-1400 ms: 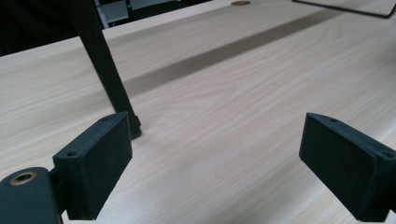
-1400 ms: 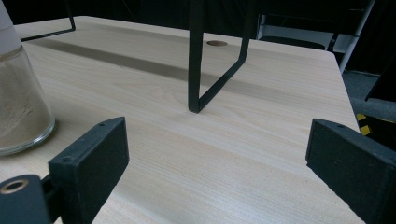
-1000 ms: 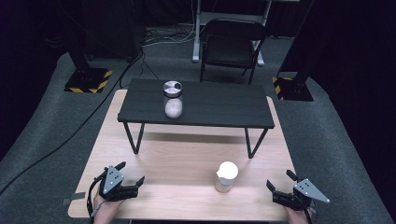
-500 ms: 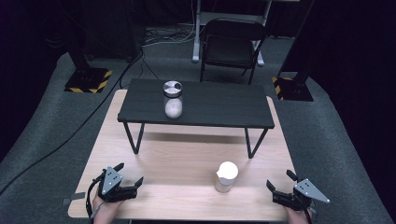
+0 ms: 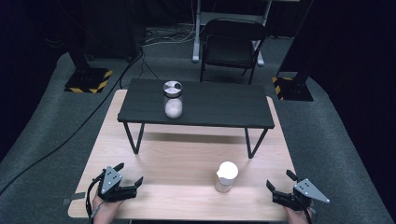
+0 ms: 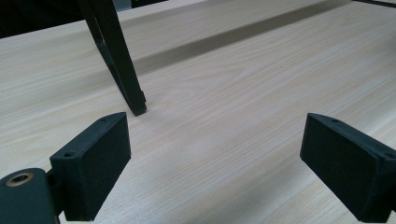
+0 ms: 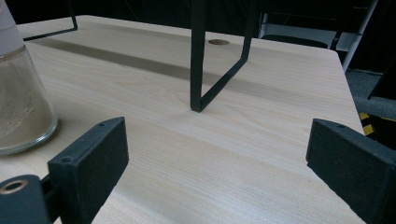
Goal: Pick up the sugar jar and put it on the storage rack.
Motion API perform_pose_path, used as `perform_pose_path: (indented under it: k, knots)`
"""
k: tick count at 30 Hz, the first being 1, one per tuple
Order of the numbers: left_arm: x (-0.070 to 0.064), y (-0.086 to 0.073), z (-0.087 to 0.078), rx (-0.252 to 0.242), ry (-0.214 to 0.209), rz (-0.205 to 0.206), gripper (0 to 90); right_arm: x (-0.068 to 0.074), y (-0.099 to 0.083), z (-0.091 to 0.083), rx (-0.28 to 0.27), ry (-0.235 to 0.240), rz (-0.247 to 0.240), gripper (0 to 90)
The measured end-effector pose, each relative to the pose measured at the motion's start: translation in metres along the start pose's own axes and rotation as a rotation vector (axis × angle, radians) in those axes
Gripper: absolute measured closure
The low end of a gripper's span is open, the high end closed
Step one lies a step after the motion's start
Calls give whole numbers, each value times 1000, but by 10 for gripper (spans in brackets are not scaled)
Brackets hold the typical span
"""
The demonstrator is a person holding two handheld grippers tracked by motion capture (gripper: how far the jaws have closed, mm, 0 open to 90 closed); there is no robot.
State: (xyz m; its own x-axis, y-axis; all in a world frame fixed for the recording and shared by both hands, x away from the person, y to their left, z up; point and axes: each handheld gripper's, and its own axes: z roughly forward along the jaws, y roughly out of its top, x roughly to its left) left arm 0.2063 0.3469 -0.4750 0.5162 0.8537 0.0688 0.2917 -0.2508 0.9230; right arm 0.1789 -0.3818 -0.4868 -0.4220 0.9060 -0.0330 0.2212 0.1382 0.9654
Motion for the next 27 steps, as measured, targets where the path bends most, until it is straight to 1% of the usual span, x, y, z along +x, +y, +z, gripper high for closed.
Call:
perform_pose_path:
  k: [6, 27]
  knots:
    - [0, 1, 0, 5, -4, 4, 82, 0, 0, 0, -1, -1, -2, 46]
    - [2, 1, 1, 7, -10, -5, 83, 1, 0, 0, -1, -2, -1, 46]
